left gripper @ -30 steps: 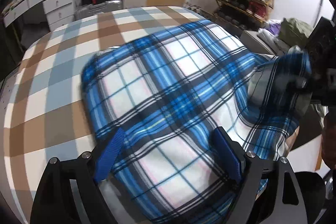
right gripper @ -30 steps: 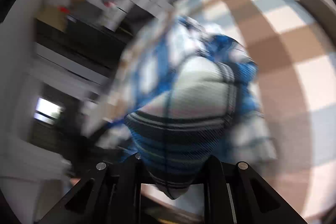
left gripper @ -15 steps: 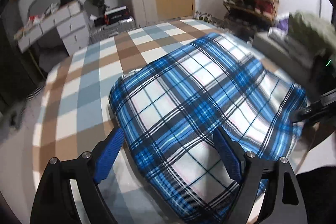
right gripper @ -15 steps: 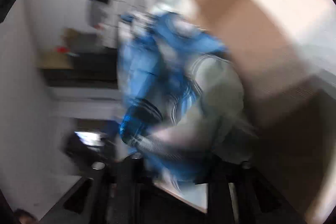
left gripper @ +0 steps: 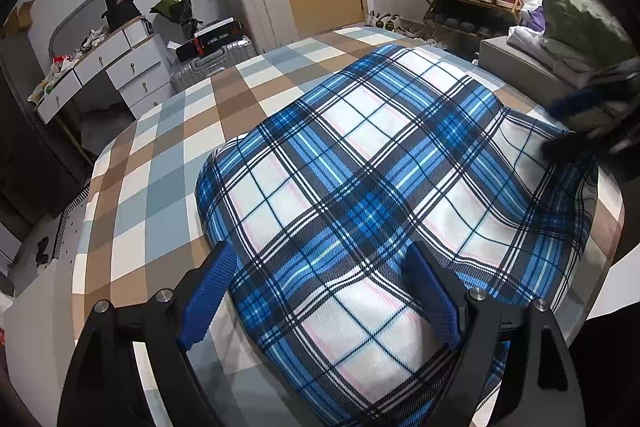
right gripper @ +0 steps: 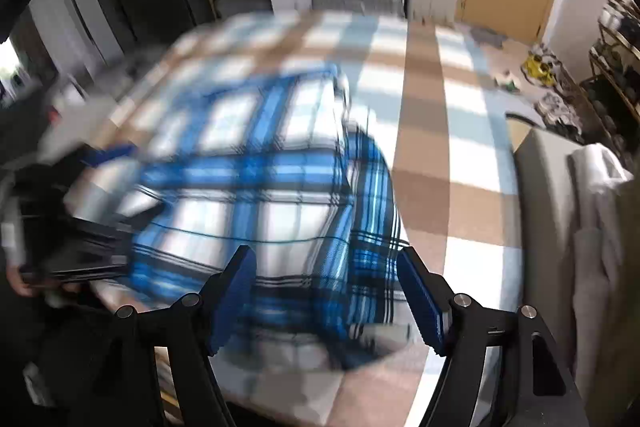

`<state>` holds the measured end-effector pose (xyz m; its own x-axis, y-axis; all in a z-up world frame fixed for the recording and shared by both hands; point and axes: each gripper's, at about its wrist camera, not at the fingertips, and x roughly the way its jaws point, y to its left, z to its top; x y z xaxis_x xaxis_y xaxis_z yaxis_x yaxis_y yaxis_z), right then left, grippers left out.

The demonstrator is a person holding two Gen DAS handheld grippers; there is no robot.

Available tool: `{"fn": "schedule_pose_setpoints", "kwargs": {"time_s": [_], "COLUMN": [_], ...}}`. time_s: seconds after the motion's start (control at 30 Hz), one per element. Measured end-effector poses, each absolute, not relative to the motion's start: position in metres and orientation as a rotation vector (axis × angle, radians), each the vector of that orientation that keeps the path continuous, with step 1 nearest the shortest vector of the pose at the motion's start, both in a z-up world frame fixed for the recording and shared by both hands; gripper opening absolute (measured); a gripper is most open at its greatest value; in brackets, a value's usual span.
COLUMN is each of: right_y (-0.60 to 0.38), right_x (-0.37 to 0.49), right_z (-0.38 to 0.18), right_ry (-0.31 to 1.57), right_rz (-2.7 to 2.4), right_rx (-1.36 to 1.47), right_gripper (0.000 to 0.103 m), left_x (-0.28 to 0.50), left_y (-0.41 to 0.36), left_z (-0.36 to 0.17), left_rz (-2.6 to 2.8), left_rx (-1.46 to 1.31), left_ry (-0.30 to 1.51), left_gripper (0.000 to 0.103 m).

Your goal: Fold large clothes

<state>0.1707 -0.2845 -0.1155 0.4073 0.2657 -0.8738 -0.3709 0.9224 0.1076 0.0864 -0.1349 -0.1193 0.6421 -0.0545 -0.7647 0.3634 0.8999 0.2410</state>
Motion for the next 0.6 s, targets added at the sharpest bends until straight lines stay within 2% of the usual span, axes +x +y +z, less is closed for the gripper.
{"fn": "schedule_pose_setpoints", "kwargs": {"time_s": [0.03,0.1,0.17,0.2,0.3,0.47,0.53,0.6], "right_y": [-0.284,-0.285,-0.286,-0.288,-0.298,-0.341,-0.356,-0.363], "right_x": [0.176,0.183,0.189,0.190,0.194,0.201,0.197,0.195], "right_z": [-0.128,-0.152,-0.159,-0.157,-0.145,-0.145,-0.158,-0.181], "right_ry": [1.113,1.191,1.227,1.217,1.177,1.044,1.033,1.098], "right_rz": [0.401,0.432,0.495,0.516,0.590,0.799,0.779,0.704], "right_rx": [-0.112,-0.079,0.013,0.057,0.220,0.710,0.773,0.757], "right_gripper": [0.072,0.052,0.018,0.013,0.010,0.007,0.007,0.007], "left_x": [0.085,0.084,0.083,0.082,0.080,0.080,0.080,0.079], "left_y": [-0.136,-0.137,-0.139,-0.139,-0.142,-0.146,-0.148,-0.149], "left_z": [-0.119,-0.119,-0.119,-0.118,-0.118,-0.118,-0.119,-0.120], "left_rz": [-0.245,-0.247,-0.243,-0.242,-0.240,-0.238,-0.237,-0.243], "left_rx": [0.401,0.411,0.418,0.425,0.448,0.461,0.465,0.466], "left_ry": [0.843,0.842,0.837,0.833,0.821,0.813,0.815,0.821], "left_gripper": [0.084,0.084,0.084,0.084,0.084,0.084,0.084,0.084]}}
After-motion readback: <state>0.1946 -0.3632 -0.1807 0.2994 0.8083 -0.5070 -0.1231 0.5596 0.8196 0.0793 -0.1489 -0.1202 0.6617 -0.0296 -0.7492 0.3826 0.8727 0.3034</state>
